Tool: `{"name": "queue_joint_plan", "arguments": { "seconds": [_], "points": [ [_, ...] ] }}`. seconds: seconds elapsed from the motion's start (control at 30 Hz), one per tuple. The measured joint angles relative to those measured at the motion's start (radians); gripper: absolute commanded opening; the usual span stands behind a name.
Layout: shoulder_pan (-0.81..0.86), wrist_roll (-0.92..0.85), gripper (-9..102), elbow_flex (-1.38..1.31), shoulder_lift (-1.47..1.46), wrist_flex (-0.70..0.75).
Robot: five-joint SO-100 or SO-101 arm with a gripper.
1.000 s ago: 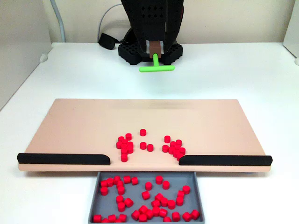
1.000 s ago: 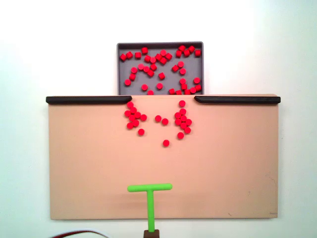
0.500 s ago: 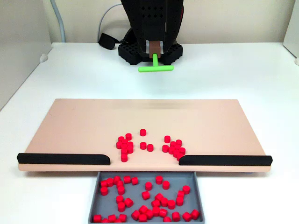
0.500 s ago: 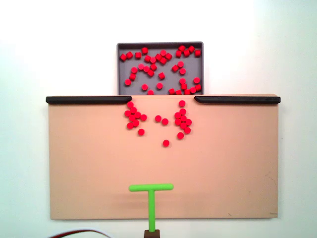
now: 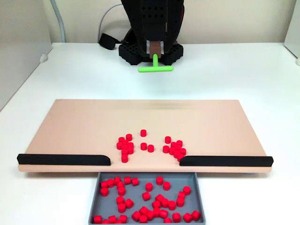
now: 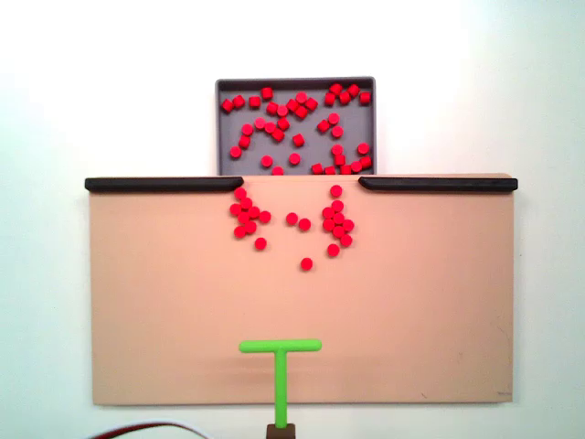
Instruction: Gather the bottom side granules
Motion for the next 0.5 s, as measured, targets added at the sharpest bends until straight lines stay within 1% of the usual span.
{"name": "queue_joint_plan", "arguments": {
  "seconds": [0.33, 0.5],
  "points": [
    [0.0, 0.005, 0, 0.0, 0.0, 0.0],
    [0.003, -0.003, 0, 0.0, -0.052, 0.0]
  ]
}}
